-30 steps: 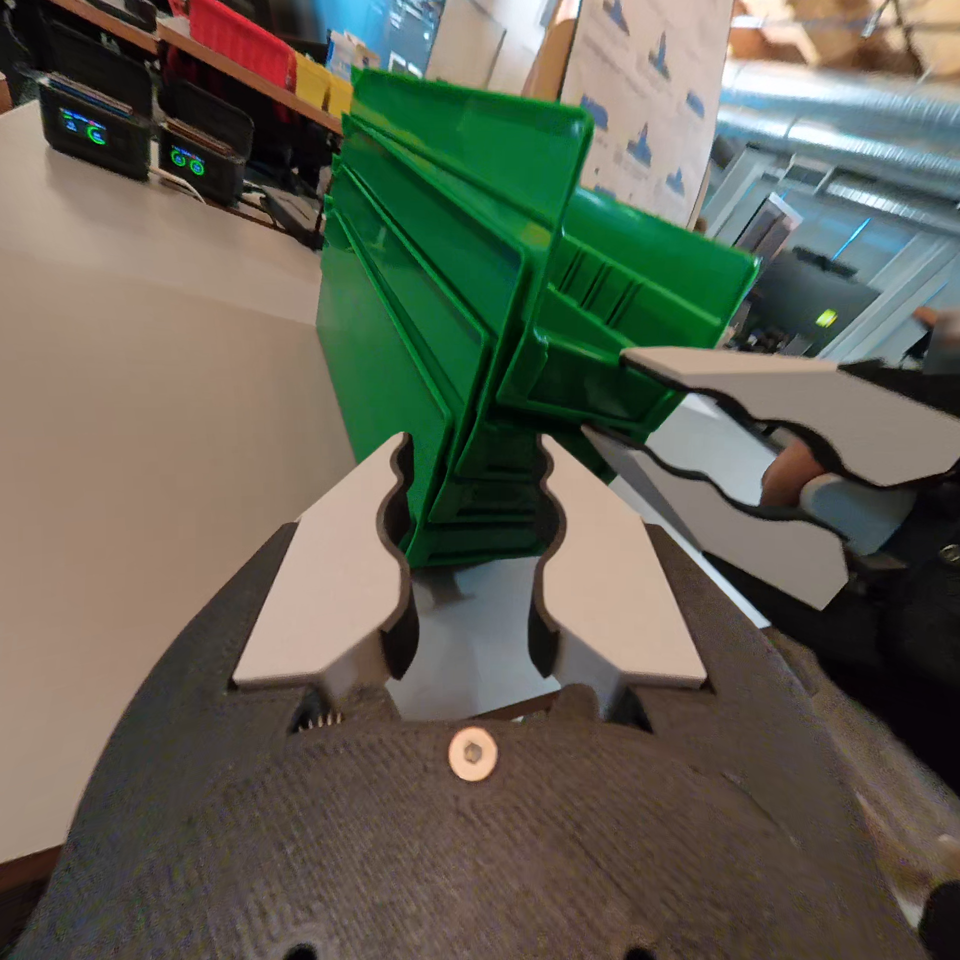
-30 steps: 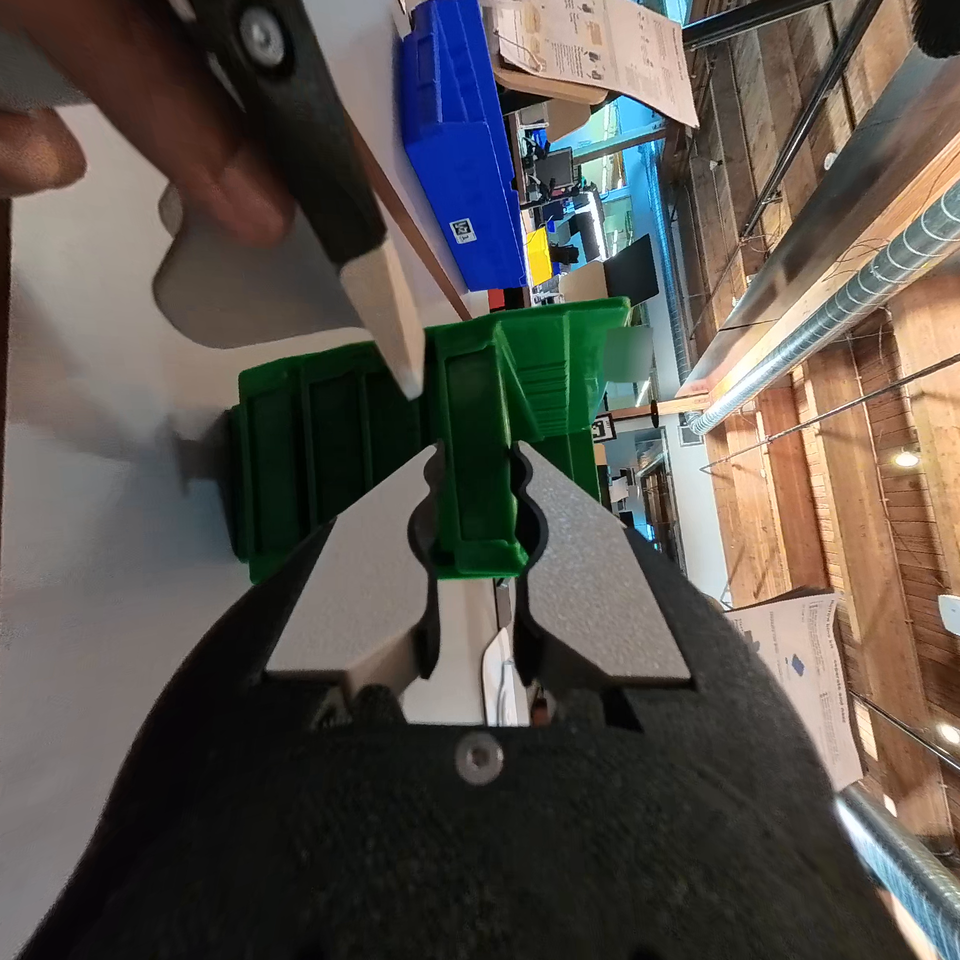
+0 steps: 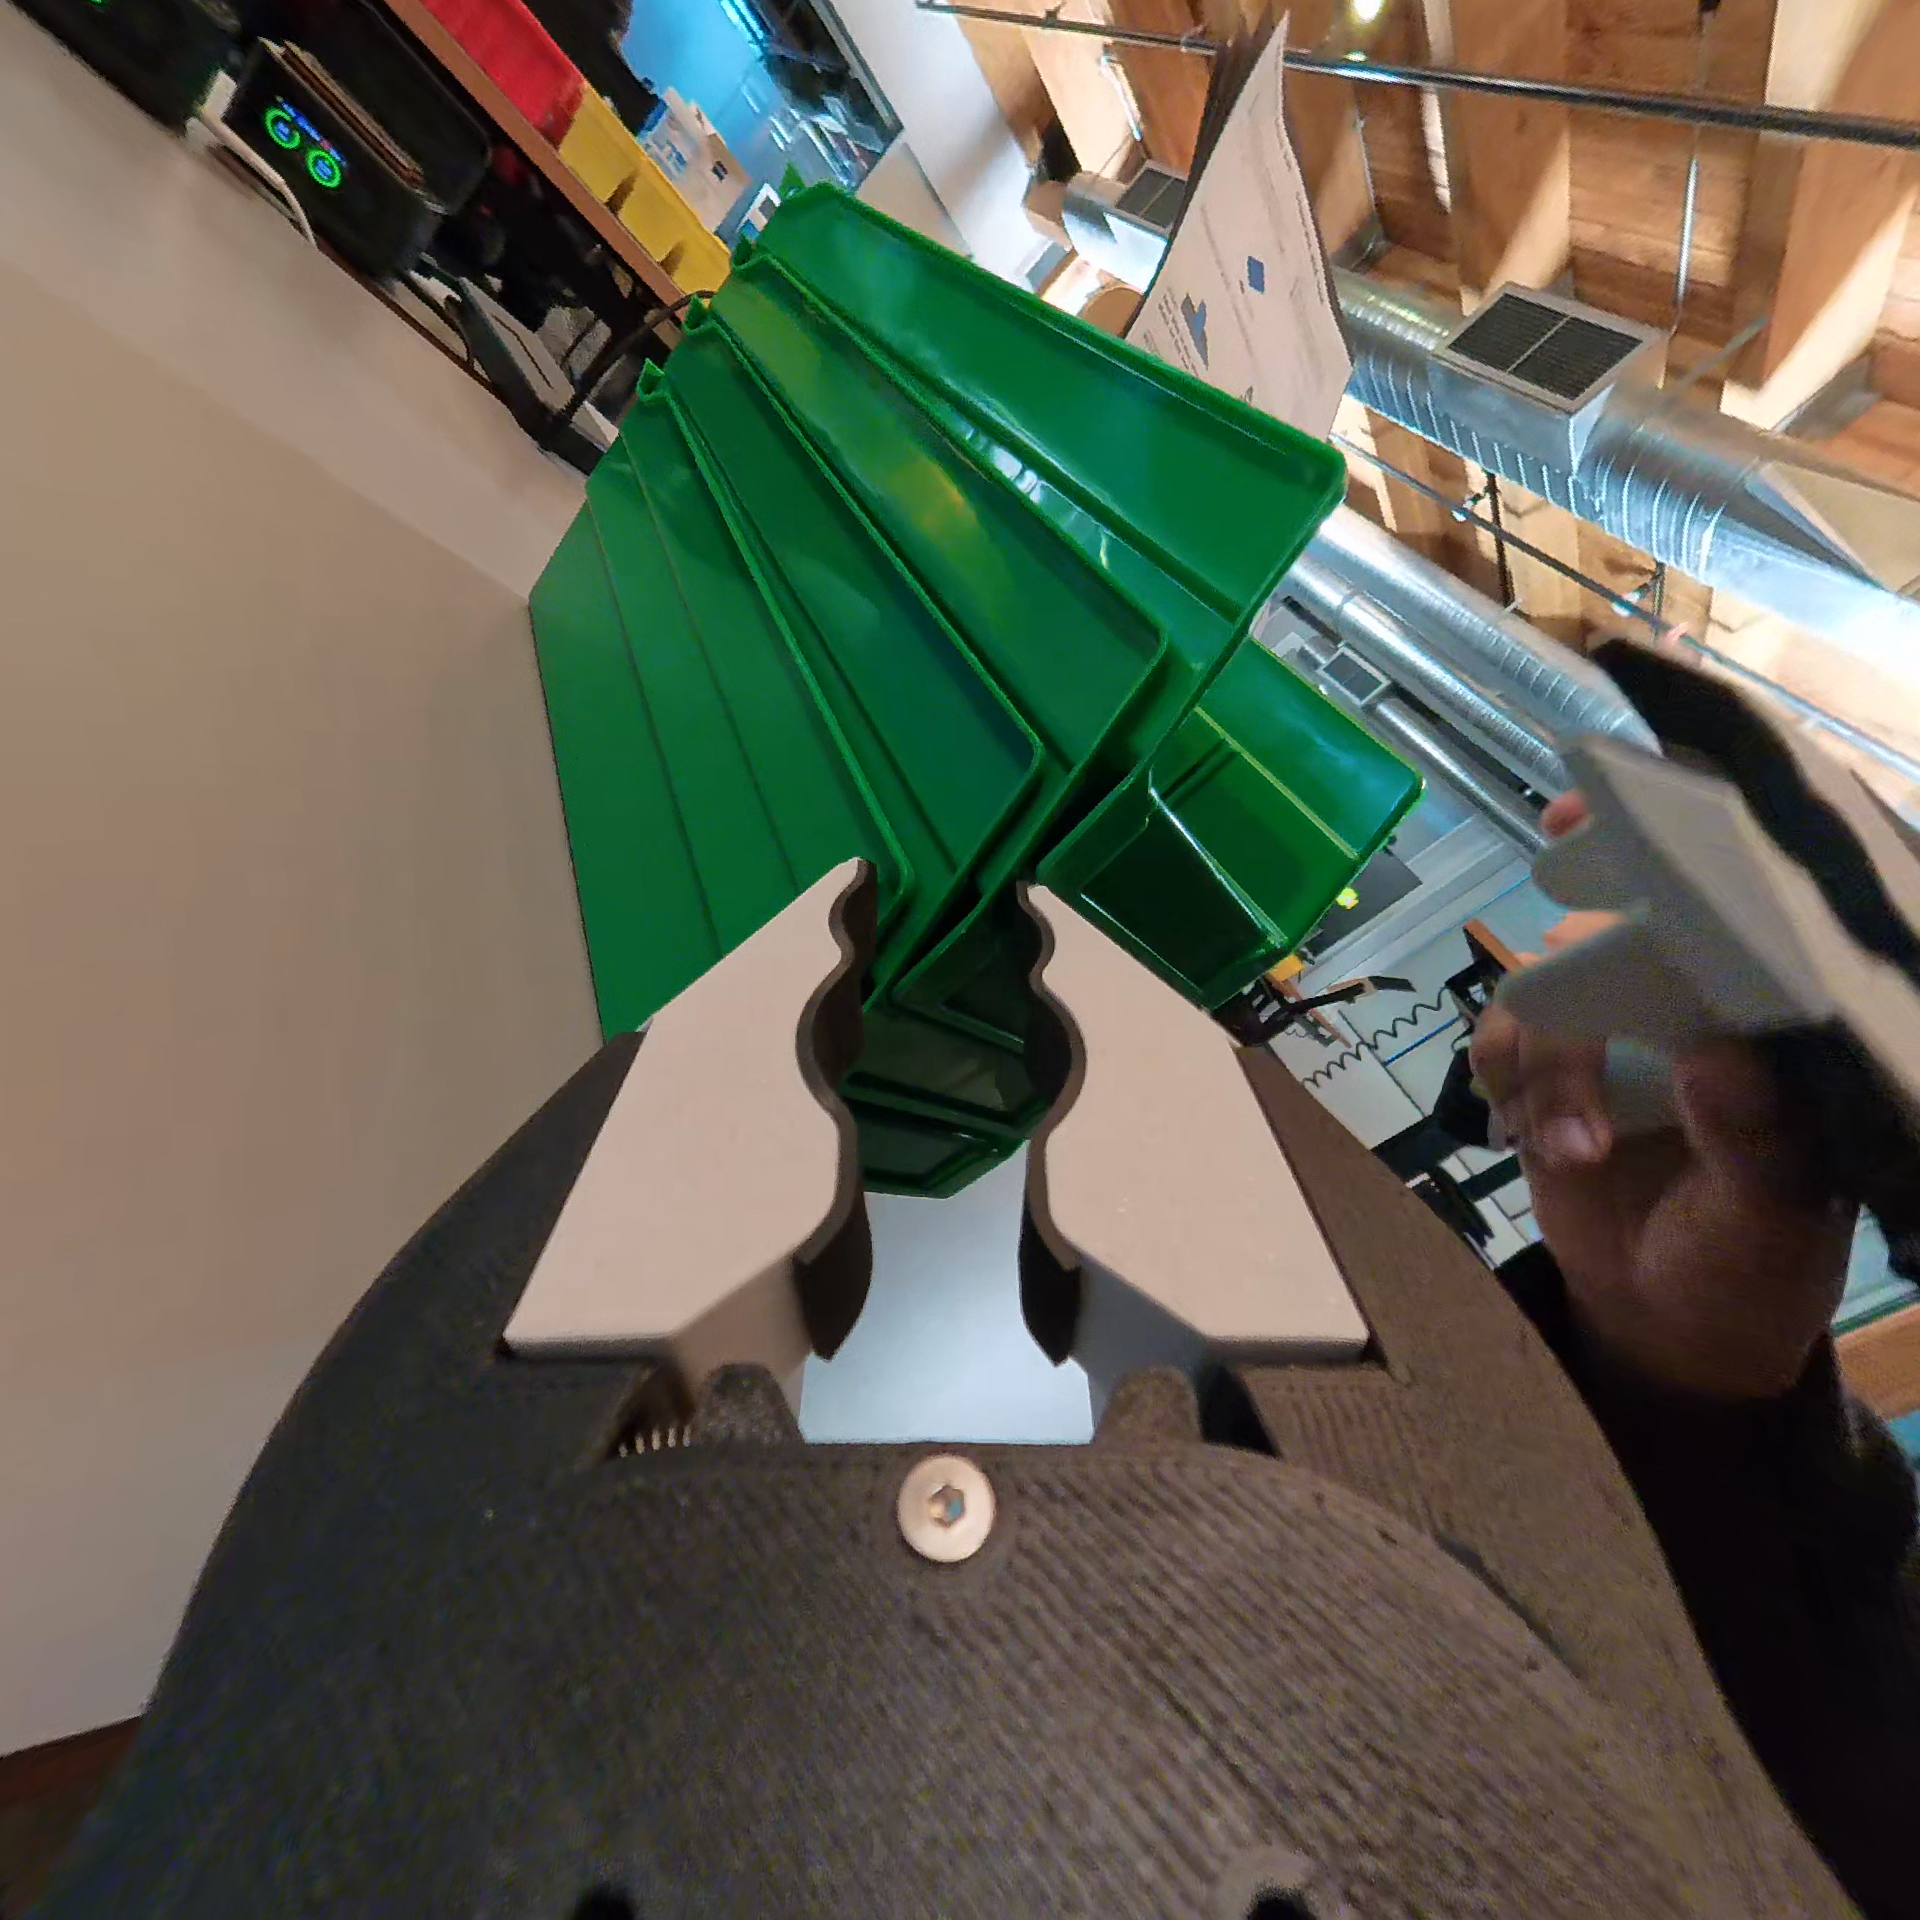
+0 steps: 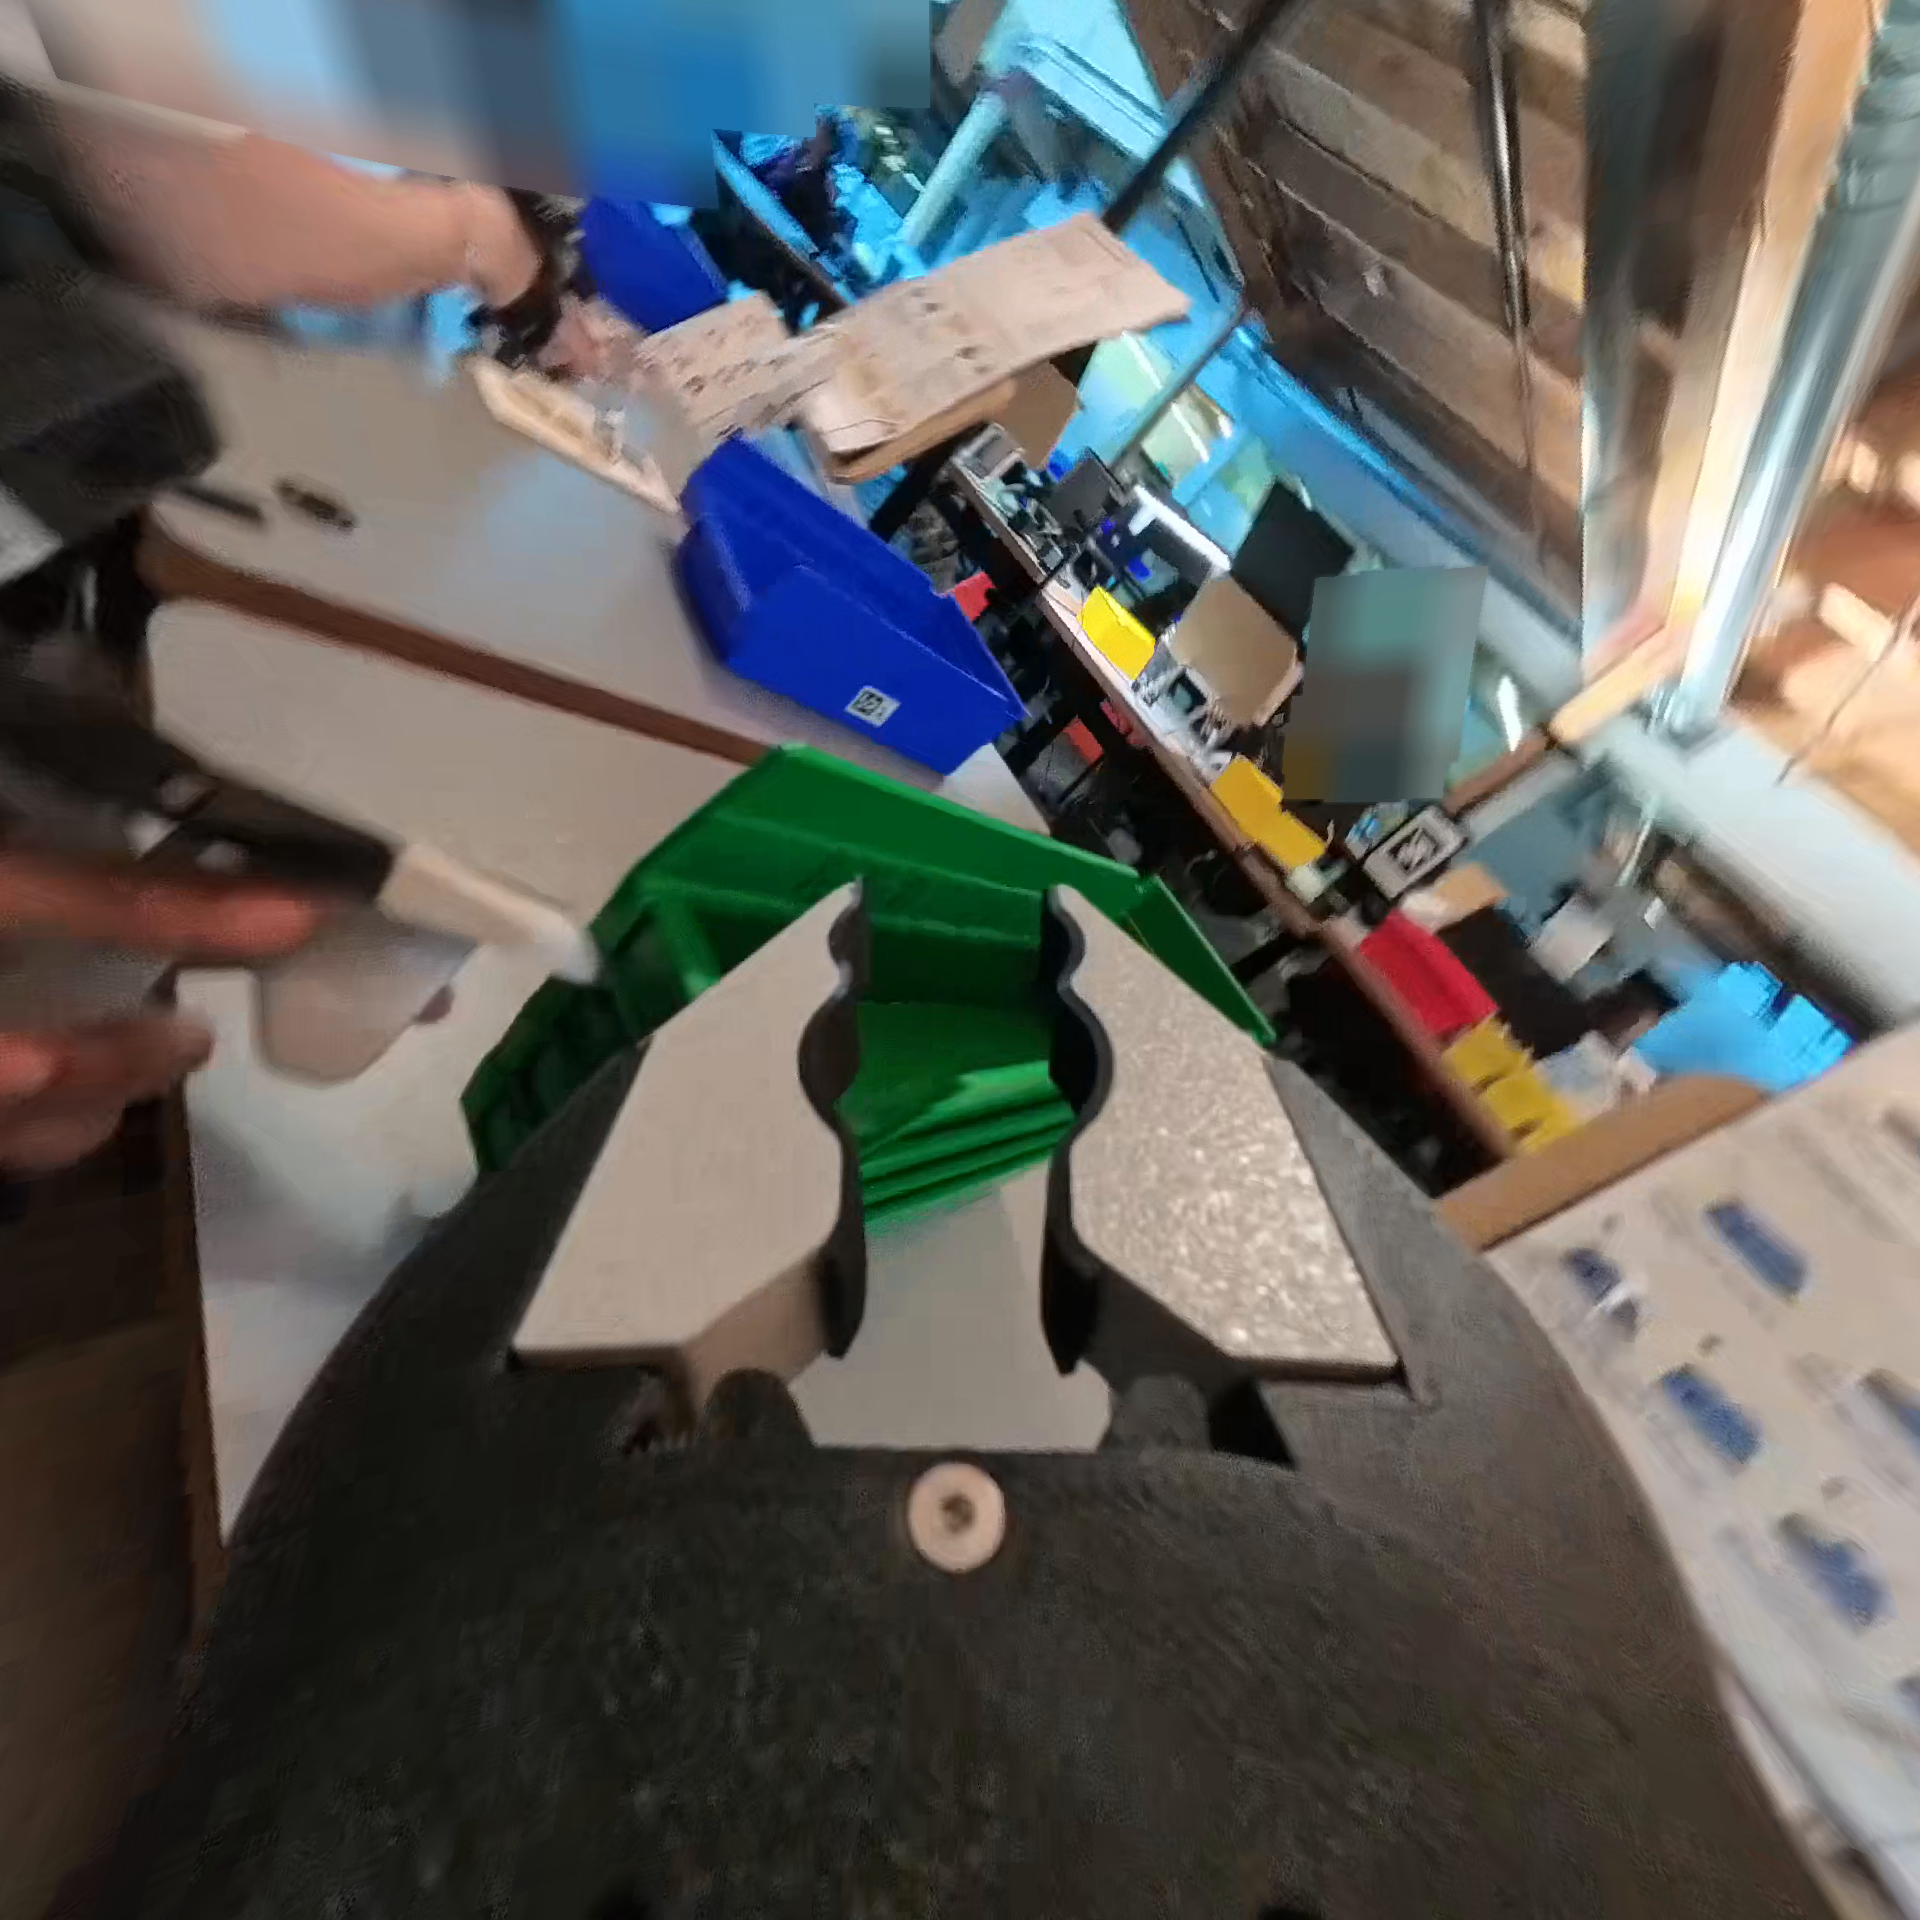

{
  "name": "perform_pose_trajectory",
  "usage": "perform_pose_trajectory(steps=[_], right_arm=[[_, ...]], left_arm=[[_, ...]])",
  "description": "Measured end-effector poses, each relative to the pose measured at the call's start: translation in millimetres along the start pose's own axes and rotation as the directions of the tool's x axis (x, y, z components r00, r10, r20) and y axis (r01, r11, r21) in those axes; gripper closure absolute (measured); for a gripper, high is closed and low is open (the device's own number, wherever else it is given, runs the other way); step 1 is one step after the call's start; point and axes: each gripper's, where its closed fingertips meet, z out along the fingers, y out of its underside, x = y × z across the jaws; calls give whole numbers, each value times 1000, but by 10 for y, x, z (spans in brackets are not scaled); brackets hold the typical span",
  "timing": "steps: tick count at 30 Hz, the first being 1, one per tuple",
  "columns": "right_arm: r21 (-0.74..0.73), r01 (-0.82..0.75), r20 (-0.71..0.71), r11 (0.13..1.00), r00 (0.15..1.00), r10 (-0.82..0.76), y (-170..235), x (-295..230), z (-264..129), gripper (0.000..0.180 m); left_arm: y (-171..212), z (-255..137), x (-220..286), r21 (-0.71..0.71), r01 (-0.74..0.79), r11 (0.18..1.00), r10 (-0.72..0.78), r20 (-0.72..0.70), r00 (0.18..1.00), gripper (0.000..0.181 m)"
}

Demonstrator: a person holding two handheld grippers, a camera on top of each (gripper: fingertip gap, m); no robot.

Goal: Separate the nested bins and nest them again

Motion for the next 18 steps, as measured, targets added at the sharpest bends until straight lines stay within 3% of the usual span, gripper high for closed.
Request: perform_pose_trajectory(steps=[1,3,4,6,7,10,15,18], right_arm=[[-16,-92,-17,996,996,91,45,170,38,145],[-112,-280,-18,953,960,280,276,400,165,137],[-181,-376,-4,909,924,382,412,427,229,125],[-290,-547,34,785,814,580,589,322,311,100],[-307,-610,47,731,757,652,619,251,329,97],[-265,-658,-6,704,732,682,689,198,336,98],[-190,-641,-86,744,765,638,672,202,323,140],[-187,-647,-94,739,761,642,685,223,325,144]], left_arm=[[0,0,2,0,-9,1000,9,4,1000,157],[2,1,5,-2,-25,1000,25,10,1000,158],[2,3,6,-3,-31,1000,31,12,999,157],[2,3,9,-5,-45,999,45,17,999,158],[2,2,10,-6,-52,999,52,19,998,158],[12,8,20,-13,-70,997,70,18,997,158],[60,27,60,-35,-113,993,113,18,993,158],[81,42,77,-41,-127,991,128,19,992,158]])
